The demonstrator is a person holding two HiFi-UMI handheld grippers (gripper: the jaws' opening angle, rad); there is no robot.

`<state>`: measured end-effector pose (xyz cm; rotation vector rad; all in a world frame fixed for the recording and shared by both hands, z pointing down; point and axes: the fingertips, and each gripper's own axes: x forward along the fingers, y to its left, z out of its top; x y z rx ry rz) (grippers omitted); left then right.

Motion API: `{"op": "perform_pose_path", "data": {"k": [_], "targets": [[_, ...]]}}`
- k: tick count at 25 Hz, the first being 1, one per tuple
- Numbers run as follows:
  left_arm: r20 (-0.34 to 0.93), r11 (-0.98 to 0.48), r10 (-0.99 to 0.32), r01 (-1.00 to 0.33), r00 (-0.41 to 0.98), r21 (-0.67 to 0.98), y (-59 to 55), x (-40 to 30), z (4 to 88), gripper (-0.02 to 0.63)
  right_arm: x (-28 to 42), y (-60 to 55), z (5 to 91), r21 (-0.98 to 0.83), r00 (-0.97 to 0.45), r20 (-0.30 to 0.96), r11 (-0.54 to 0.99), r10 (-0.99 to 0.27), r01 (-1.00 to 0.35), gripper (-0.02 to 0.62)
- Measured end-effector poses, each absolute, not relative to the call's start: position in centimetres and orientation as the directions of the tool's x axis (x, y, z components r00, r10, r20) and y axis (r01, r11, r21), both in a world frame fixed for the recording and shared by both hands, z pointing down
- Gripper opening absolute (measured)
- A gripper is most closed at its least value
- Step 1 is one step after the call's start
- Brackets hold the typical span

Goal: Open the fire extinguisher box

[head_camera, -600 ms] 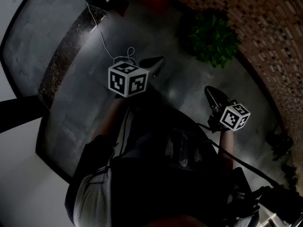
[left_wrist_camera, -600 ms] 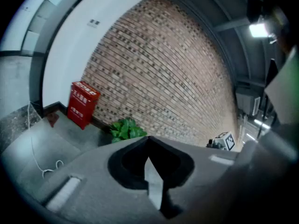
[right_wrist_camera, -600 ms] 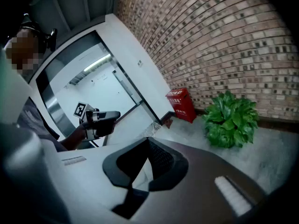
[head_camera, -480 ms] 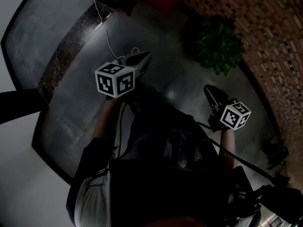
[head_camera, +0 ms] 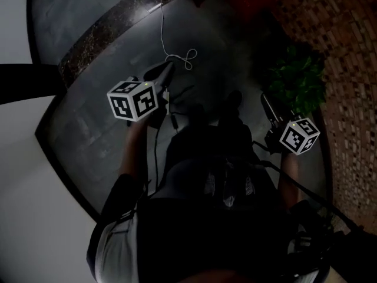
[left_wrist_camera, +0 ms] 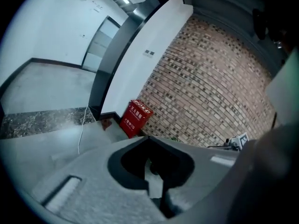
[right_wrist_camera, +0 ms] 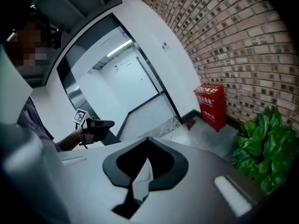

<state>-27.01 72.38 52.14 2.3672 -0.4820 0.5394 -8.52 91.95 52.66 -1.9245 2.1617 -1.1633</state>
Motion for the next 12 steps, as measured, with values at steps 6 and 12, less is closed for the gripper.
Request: {"op": "perform_pose_path", "data": {"k": [6,12], "targets": [[0.542,-0.725,-0.268,-0.537,0.796,0.431,71.2,-20.9,51.0,-0.006,-1.9,89.2,54.3,-0.581,-0.326,0.391,0.045,-0.861,-0.813,0.002],[0.593,-0.821,-0.275,-0.505,0.757,0.265,71.3,-10.9,48.3,-0.006,5.6,87.1,54.2,-0.631,-0.434,0.329,0.147,-0.839,-0.762,0.002]]}}
